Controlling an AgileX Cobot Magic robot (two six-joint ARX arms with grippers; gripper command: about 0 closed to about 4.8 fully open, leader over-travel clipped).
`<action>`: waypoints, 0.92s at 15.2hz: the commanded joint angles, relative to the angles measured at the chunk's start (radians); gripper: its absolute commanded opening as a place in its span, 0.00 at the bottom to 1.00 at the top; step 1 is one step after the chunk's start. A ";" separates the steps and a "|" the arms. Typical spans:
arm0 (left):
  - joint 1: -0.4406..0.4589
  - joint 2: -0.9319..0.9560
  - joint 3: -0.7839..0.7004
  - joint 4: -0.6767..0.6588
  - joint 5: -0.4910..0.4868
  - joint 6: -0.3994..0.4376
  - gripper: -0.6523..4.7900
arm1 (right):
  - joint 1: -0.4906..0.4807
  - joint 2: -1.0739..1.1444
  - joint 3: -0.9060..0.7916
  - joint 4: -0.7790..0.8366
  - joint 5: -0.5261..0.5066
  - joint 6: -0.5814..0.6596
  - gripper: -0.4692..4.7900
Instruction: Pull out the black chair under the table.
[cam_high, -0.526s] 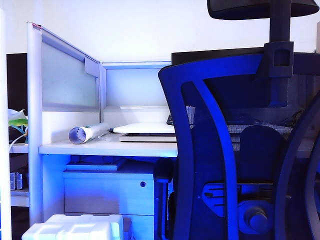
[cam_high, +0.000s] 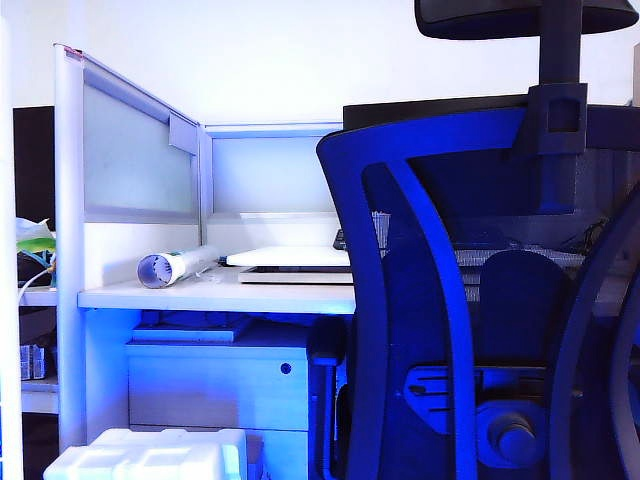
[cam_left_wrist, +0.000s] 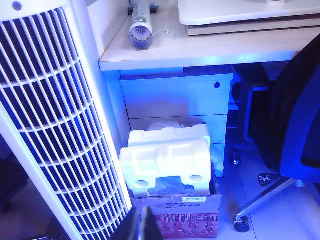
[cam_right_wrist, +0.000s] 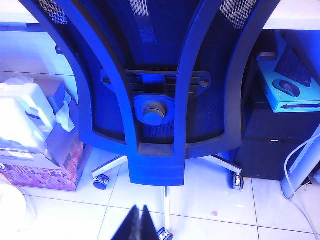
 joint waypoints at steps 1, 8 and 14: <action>0.001 0.000 -0.003 -0.024 -0.001 -0.001 0.17 | 0.001 -0.003 0.000 0.100 0.001 0.038 0.38; 0.001 0.000 -0.002 0.003 0.117 -0.003 0.15 | 0.001 -0.003 0.159 0.174 -0.064 0.097 0.68; 0.000 0.000 -0.001 0.278 0.468 -0.020 0.16 | 0.001 0.143 0.322 0.206 -0.099 0.119 0.95</action>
